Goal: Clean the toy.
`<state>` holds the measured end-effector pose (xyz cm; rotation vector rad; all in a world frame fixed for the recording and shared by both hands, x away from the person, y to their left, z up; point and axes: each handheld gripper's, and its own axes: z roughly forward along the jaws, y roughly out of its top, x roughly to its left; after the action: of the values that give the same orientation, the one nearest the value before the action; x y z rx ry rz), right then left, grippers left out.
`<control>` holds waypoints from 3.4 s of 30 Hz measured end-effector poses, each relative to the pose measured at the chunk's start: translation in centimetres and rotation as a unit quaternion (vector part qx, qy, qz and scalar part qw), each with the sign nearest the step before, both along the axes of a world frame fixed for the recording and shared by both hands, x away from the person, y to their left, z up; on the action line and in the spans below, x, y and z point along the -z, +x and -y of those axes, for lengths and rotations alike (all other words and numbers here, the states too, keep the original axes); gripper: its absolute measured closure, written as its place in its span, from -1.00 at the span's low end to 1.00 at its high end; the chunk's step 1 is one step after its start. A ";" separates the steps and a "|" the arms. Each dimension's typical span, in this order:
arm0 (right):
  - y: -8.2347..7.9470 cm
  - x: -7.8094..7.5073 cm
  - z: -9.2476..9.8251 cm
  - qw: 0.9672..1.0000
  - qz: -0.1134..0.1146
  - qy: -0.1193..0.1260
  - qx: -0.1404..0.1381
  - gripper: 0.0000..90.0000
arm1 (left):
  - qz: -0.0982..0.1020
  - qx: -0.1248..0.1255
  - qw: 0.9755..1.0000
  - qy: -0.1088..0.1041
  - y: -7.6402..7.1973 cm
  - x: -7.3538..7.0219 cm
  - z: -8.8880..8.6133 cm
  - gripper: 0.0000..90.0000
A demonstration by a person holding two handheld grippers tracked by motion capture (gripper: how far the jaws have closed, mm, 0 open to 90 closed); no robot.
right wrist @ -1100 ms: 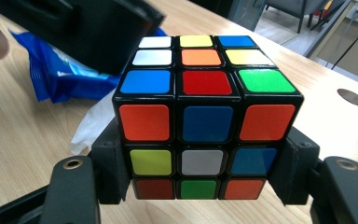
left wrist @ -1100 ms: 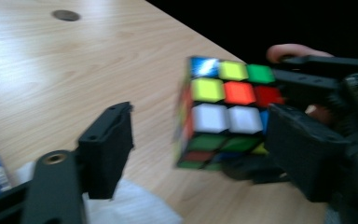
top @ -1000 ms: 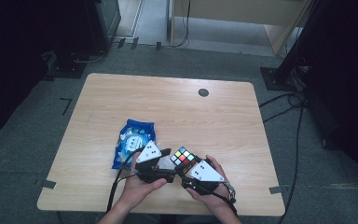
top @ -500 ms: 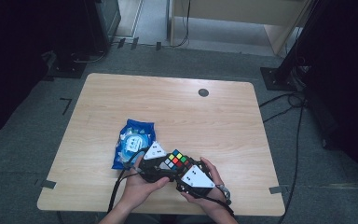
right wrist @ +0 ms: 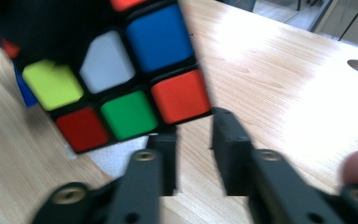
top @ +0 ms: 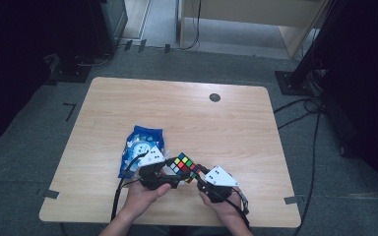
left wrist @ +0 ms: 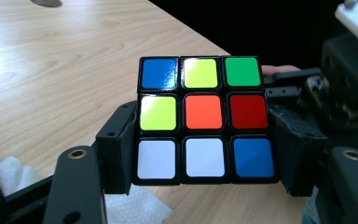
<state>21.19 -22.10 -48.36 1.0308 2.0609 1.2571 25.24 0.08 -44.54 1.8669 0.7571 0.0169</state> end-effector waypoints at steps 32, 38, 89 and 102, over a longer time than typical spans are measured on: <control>4.3 1.4 -3.9 0.992 -0.107 0.049 -0.048 -0.01 | 0.056 -0.082 0.995 0.032 1.5 -0.9 -5.0 -0.24; 5.9 2.5 -6.1 0.990 -0.140 0.013 -0.032 -0.05 | 0.072 -0.084 0.992 0.052 1.3 -0.7 -4.7 -0.24; 0.7 -5.4 -1.7 0.998 0.033 0.029 -0.055 0.91 | 0.159 -0.013 0.981 0.109 -2.5 0.7 0.7 -0.24; 0.9 -5.2 -0.9 0.998 0.021 0.031 -0.056 0.95 | 0.150 -0.047 0.981 0.111 -1.5 0.6 -0.6 -0.24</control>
<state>22.12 -21.19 -43.17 0.9201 2.0840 1.3950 23.71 0.69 -45.15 1.9769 0.6522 0.4507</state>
